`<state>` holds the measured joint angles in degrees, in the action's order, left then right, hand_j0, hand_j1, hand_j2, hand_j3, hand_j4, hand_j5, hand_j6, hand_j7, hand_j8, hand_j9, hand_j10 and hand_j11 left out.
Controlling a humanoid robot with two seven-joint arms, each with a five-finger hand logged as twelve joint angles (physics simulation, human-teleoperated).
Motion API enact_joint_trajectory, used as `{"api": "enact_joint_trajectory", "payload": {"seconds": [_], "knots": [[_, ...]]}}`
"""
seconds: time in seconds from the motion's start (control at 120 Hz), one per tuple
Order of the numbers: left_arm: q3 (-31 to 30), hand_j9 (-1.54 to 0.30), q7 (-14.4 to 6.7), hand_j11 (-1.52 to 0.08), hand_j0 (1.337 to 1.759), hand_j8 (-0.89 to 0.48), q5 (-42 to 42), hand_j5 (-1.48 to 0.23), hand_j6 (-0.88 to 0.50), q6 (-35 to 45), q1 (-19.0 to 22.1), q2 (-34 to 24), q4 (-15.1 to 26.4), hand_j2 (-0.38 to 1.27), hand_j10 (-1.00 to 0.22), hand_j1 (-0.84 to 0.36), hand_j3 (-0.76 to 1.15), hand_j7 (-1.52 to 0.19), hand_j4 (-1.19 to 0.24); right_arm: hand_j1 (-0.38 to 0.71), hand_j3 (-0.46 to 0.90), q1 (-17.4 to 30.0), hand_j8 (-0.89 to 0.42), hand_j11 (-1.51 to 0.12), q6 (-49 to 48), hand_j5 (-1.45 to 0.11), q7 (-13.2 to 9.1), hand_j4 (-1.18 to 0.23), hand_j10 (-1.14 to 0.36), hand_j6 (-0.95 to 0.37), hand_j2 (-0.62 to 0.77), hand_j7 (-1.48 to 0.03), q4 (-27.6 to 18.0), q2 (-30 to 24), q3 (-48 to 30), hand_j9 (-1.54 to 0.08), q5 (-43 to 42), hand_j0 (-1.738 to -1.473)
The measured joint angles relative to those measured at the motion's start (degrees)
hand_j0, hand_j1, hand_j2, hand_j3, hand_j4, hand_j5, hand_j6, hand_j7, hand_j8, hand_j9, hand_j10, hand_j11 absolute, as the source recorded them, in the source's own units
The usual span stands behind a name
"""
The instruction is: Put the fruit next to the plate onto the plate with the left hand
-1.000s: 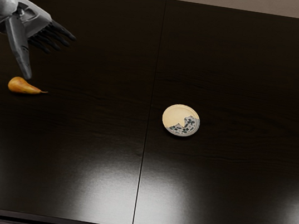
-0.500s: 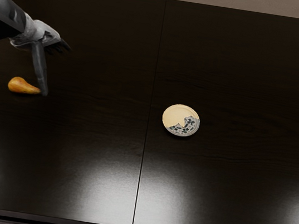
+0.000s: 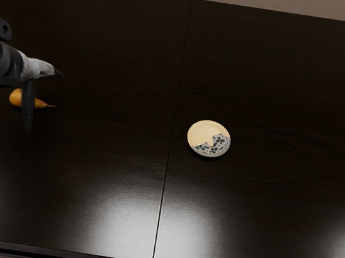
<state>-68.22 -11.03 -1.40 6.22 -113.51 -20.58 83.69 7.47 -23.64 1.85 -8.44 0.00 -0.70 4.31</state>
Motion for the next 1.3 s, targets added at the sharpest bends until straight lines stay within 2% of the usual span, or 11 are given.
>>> {"api": "enact_joint_trajectory", "payload": {"seconds": [0.217, 0.258, 0.308, 0.558, 0.883, 1.3], "knots": [[-1.3, -0.01, 0.7, -0.01, 1.658, -0.01, -0.3, -0.01, -0.01, 0.4, 1.4, -0.1, -2.1, 0.0, -0.01, 0.34, 0.0, -0.01, -0.01, -0.34, 0.0, 0.0, -0.01, -0.01, 0.0, -0.01, 0.0, -0.01, -0.01, -0.01, 0.0, -0.01, 0.0, 0.0, 0.0, -0.01, 0.0, -1.658], [-1.4, -0.01, 0.8, -0.01, 1.658, -0.01, -0.4, -0.01, -0.01, 0.4, 4.3, 0.2, -2.8, 0.0, -0.01, 0.34, 0.0, -0.01, -0.01, -0.34, 0.0, 0.0, -0.01, -0.01, 0.0, -0.01, 0.0, -0.01, -0.01, -0.01, 0.0, -0.01, 0.0, 0.0, 0.0, -0.01, 0.0, -1.658], [-1.4, -0.01, 0.8, -0.01, 1.658, -0.01, -0.4, -0.01, -0.01, 0.4, 5.8, 0.5, -4.2, 0.0, -0.01, 0.34, 0.0, -0.01, -0.01, -0.34, 0.0, 0.0, -0.01, -0.01, 0.0, -0.01, 0.0, -0.01, -0.01, -0.01, 0.0, -0.01, 0.0, 0.0, 0.0, -0.01, 0.0, -1.658], [-1.9, -0.01, 0.9, -0.01, 1.658, -0.01, -0.4, -0.01, -0.01, 3.5, 8.3, 1.1, -8.2, 0.0, -0.01, 0.34, 0.0, -0.01, -0.01, -0.34, 0.0, 0.0, -0.01, -0.01, 0.0, -0.01, 0.0, -0.01, -0.01, -0.01, 0.0, -0.01, 0.0, 0.0, 0.0, -0.01, 0.0, -1.658], [-2.5, -0.02, 1.0, -0.02, 1.658, -0.01, -9.1, -0.02, -0.01, 5.5, 10.8, 1.1, -9.6, 0.0, -0.01, 0.33, 0.0, -0.02, -0.01, -0.34, 0.0, 0.0, -0.01, -0.01, 0.0, -0.01, 0.0, -0.01, -0.01, -0.01, 0.0, -0.01, 0.0, 0.0, 0.0, -0.01, 0.0, -1.658], [-0.8, -0.09, 1.1, -0.09, 1.658, -0.07, -7.1, -0.09, -0.07, 12.7, 13.9, 2.4, -10.3, 0.01, -0.07, 0.27, 0.0, -0.09, -0.07, -0.34, 0.0, 0.0, -0.01, -0.01, 0.0, -0.01, 0.0, -0.01, -0.01, -0.01, 0.0, -0.01, 0.0, 0.0, 0.0, -0.01, 0.0, -1.658]]}}
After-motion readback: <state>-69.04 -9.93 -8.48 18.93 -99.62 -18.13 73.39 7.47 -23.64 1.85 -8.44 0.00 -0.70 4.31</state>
